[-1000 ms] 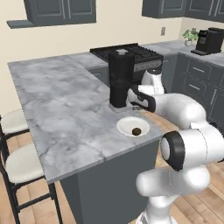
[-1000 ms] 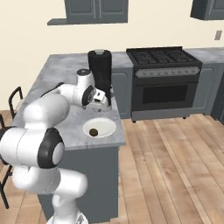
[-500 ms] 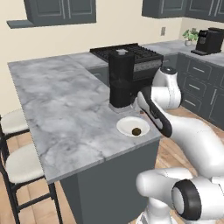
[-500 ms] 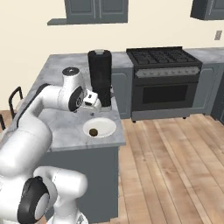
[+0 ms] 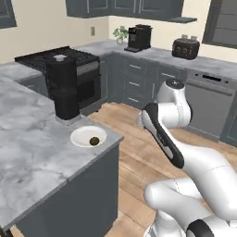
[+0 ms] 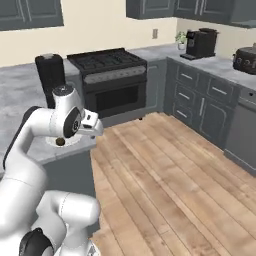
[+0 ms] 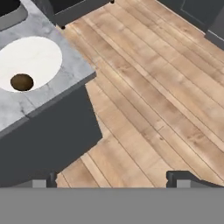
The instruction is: Pick the kiwi and apple from the fridge and place them on the plate next to the blender to make a fruit smoothie.
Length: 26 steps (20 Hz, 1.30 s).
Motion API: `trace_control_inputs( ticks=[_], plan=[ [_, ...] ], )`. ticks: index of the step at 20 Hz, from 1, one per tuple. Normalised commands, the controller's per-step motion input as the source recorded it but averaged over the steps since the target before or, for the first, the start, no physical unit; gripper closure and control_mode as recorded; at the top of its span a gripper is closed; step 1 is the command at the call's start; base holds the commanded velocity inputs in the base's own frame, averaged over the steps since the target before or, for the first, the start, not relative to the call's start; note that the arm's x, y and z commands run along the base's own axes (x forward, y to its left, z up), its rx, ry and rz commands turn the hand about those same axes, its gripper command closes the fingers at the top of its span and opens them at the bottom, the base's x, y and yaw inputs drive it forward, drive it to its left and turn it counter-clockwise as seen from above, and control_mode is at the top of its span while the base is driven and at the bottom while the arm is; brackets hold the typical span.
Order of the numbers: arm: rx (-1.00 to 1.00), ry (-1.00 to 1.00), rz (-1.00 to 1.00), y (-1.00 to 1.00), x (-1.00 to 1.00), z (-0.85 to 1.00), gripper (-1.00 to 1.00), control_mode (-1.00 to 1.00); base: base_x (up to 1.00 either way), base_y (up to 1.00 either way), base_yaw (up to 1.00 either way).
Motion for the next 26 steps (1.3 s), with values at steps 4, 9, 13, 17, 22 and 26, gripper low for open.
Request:
trace_control_inputs(
  ticks=[4, 9, 13, 17, 22, 26],
  plan=[
    [0.00, 0.00, 0.00, 0.00, 0.00, 0.00, -1.00, 1.00, 0.00, -0.01, -0.95],
    [0.00, 0.00, 0.00, 0.00, 0.00, 0.00, -1.00, 1.00, 0.00, 0.00, -0.96],
    [0.00, 0.00, 0.00, 0.00, 0.00, 0.00, -1.00, 1.00, 0.00, 0.00, -0.96],
    [0.00, 0.00, 0.00, 0.00, 0.00, 0.00, -1.00, 1.00, -0.05, 0.00, -0.96],
    [0.00, 0.00, 0.00, 0.00, 0.00, 0.00, -1.00, 1.00, -0.11, 0.00, -0.94],
    [0.00, 0.00, 0.00, 0.00, 0.00, 0.00, -1.00, 1.00, 0.00, 0.00, -0.93]
  ],
)
